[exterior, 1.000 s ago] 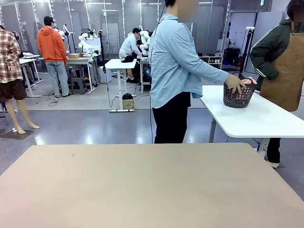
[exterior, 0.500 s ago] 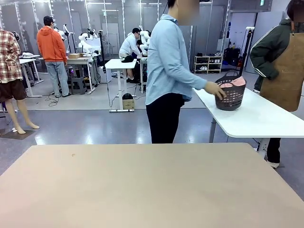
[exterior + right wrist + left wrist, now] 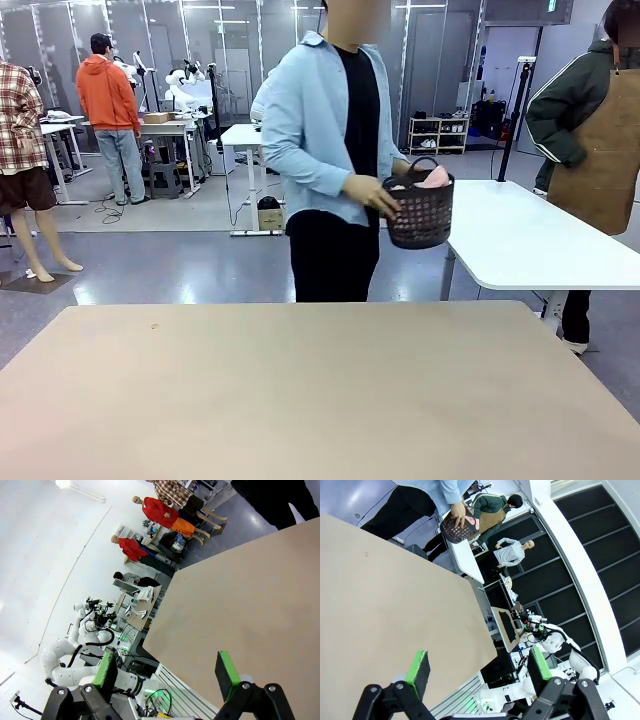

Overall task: Fold the towel.
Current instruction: Grab the top end of the 100 cm Hotel Towel extended by the human.

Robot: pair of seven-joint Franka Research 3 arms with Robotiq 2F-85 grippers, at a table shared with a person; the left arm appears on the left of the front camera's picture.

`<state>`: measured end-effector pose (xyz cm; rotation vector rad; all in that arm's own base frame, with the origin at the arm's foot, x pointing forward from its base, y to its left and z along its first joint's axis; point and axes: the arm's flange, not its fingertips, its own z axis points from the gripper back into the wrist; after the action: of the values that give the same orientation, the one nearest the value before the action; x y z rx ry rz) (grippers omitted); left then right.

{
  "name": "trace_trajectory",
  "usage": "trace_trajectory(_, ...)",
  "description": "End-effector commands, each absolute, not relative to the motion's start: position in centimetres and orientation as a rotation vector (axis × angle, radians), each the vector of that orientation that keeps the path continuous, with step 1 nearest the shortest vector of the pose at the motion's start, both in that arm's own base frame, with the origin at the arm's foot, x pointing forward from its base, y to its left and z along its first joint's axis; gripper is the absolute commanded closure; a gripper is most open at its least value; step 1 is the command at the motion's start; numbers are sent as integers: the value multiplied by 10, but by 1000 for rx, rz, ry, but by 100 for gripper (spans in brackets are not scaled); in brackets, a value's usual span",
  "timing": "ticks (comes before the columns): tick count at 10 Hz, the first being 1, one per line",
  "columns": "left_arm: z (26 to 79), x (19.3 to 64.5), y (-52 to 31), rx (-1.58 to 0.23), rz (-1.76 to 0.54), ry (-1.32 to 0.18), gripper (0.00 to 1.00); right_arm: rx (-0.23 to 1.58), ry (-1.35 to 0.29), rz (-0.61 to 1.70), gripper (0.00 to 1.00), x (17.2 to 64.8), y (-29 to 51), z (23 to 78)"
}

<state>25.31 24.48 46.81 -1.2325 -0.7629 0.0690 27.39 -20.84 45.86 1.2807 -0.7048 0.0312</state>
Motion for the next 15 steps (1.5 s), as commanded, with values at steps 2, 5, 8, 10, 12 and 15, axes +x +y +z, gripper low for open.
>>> trace_trajectory(2,468,254,246,-1248,53,-790,0,1291,-716,32,0,275,-209,461)
trace_trajectory(5,468,254,246,-1248,53,-790,0,1291,-716,32,0,275,-209,461)
trace_trajectory(8,468,254,246,-1248,53,-790,0,1291,-716,32,0,275,-209,461)
trace_trajectory(10,468,254,246,-1248,53,-790,0,1291,-716,32,0,275,-209,461)
trace_trajectory(12,468,254,246,-1248,53,-790,0,1291,-716,32,0,275,-209,461)
trace_trajectory(15,468,254,246,-1248,53,-790,0,1291,-716,32,0,275,-209,461)
